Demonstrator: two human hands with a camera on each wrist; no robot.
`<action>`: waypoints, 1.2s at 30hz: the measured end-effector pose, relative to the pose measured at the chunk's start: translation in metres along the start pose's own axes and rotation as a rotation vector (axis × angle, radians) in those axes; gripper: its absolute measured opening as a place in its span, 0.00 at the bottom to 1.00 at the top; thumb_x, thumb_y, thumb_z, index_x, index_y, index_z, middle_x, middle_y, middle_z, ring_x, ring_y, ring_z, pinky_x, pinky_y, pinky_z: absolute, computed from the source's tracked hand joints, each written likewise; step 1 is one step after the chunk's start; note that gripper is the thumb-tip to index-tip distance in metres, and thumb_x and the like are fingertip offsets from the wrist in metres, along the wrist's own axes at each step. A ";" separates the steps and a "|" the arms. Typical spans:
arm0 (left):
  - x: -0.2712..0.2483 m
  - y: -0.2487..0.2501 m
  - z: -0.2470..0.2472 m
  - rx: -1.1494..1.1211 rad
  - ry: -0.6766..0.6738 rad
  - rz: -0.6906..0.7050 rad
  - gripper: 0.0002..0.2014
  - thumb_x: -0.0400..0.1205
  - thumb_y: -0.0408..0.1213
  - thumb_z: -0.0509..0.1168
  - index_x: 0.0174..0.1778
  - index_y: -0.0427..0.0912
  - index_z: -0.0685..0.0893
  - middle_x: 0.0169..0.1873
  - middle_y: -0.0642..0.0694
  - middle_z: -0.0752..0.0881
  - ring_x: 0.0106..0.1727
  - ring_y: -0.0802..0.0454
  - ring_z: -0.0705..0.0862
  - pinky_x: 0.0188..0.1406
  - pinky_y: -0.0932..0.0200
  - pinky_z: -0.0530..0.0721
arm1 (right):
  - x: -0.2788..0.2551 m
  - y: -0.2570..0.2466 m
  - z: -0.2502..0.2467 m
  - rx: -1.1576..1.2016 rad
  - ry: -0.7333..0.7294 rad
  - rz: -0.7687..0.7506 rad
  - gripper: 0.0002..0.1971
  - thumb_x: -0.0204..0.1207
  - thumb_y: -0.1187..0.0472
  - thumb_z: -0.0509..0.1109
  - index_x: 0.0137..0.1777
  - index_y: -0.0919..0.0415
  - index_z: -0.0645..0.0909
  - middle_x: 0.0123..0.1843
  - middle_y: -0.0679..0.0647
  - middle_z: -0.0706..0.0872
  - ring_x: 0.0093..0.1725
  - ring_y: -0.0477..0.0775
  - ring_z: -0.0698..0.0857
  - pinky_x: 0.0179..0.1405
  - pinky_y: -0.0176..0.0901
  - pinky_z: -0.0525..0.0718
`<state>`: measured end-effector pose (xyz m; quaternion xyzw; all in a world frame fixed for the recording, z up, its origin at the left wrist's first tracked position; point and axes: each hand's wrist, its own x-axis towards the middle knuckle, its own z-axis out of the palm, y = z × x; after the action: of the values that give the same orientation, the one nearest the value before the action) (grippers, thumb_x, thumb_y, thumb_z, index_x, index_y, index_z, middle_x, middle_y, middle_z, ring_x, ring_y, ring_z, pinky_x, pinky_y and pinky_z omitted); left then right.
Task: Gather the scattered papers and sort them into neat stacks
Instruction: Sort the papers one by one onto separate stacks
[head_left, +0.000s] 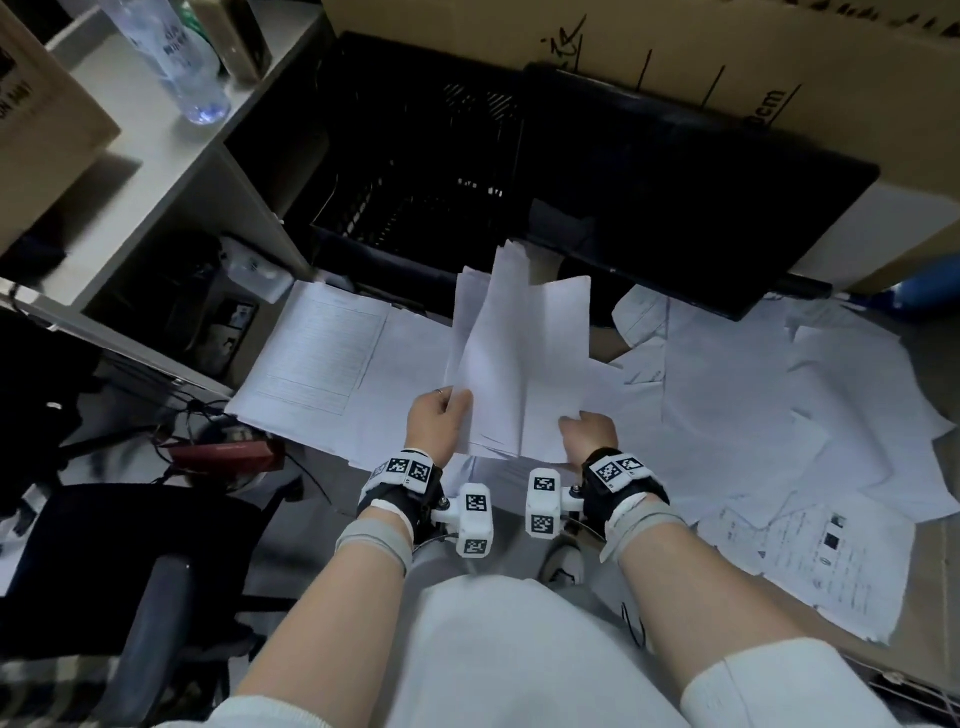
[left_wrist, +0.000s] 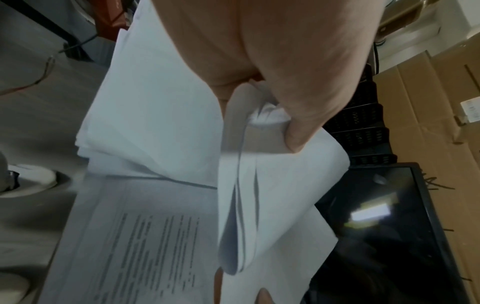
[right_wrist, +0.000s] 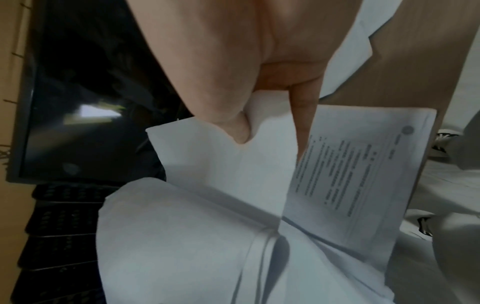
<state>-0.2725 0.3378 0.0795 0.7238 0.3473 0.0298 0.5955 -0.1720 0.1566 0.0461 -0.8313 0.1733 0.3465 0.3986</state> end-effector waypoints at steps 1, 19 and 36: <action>0.002 -0.004 -0.008 0.016 0.010 -0.007 0.20 0.78 0.48 0.63 0.26 0.41 0.68 0.26 0.45 0.66 0.32 0.50 0.63 0.33 0.53 0.62 | -0.001 -0.002 0.009 -0.006 0.003 0.023 0.25 0.83 0.61 0.64 0.78 0.69 0.71 0.76 0.61 0.78 0.73 0.62 0.78 0.71 0.44 0.74; 0.017 -0.105 -0.190 0.126 0.410 -0.143 0.22 0.83 0.37 0.64 0.25 0.49 0.63 0.23 0.53 0.65 0.28 0.53 0.61 0.30 0.54 0.63 | -0.003 -0.007 0.204 -0.118 -0.108 0.276 0.18 0.81 0.64 0.60 0.67 0.71 0.78 0.64 0.67 0.85 0.58 0.68 0.86 0.56 0.52 0.86; 0.024 -0.062 -0.154 -0.058 0.165 -0.100 0.14 0.79 0.49 0.70 0.39 0.41 0.90 0.29 0.49 0.84 0.30 0.55 0.75 0.34 0.58 0.76 | -0.050 -0.077 0.167 0.147 -0.232 -0.097 0.27 0.75 0.51 0.75 0.73 0.55 0.76 0.69 0.55 0.83 0.65 0.57 0.83 0.68 0.56 0.80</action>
<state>-0.3540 0.4837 0.0601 0.6832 0.4296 0.0696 0.5864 -0.2371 0.3359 0.0492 -0.7615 0.1105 0.4070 0.4923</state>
